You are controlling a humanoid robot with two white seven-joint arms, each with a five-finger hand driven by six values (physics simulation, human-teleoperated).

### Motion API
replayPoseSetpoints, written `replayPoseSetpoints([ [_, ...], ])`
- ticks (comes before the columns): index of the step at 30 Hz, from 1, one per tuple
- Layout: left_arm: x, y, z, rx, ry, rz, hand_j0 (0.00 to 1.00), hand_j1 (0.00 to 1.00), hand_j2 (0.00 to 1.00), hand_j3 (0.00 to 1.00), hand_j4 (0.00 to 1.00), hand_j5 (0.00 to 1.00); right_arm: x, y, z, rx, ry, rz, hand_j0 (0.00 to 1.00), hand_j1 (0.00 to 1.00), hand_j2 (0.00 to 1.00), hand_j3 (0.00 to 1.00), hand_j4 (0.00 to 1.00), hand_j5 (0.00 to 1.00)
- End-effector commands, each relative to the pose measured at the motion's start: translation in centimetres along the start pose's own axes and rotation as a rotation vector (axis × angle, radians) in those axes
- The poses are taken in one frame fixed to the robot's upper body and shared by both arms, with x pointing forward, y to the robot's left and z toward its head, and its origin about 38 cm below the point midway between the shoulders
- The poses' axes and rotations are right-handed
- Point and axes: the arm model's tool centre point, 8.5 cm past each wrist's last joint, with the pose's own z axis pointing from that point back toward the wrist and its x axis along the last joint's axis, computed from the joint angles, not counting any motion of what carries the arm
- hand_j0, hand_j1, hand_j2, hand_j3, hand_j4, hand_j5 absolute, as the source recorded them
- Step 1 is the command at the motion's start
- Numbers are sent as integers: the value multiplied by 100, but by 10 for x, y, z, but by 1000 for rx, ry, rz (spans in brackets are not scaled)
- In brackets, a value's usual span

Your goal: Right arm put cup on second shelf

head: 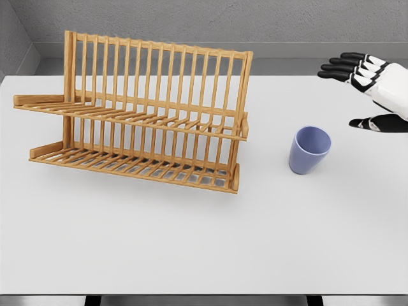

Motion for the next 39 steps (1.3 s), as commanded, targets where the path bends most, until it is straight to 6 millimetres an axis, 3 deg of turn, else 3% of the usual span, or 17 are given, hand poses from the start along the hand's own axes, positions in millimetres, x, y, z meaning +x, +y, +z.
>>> replayPoseSetpoints([
  [1,0,0,0,0,0,0,100,100,100,100,100,100,1,-1,0,-1,-3,-2,100,100,100,100,100,100],
  [4,-1,0,0,0,2,1,100,100,100,100,100,100,0,2,2,-2,4,-14,100,100,100,100,100,100],
  [6,0,0,0,0,0,0,100,100,100,100,100,100,-1,15,8,53,17,-36,100,100,100,100,100,100],
  [8,0,0,0,0,0,0,100,100,100,100,100,100,-3,25,11,404,13,14,100,100,100,100,100,100],
  [9,0,0,0,0,-1,0,100,100,100,100,100,100,-4,20,10,487,12,43,100,100,100,100,100,100],
  [14,0,0,0,0,0,0,100,100,100,100,100,100,-5,6,3,521,7,87,100,100,100,100,100,100],
  [17,0,0,0,0,0,0,100,100,100,100,100,100,-5,-15,-8,478,-3,136,100,100,100,100,100,100],
  [18,0,0,0,0,2,1,100,100,100,100,100,100,-2,-16,-21,467,-31,144,100,100,100,100,100,100],
  [20,0,0,0,0,0,0,100,100,100,100,100,100,4,-10,-44,470,-91,144,100,100,100,100,100,100],
  [25,0,0,0,0,0,0,100,100,100,100,100,100,3,-6,-44,487,-86,153,100,100,100,100,100,100],
  [29,-1,0,0,0,2,1,100,100,100,100,100,100,0,28,-48,553,-92,117,100,100,100,100,100,100],
  [39,0,0,0,0,-1,0,100,100,100,100,100,100,-12,50,-43,597,-62,63,100,100,100,100,100,100],
])
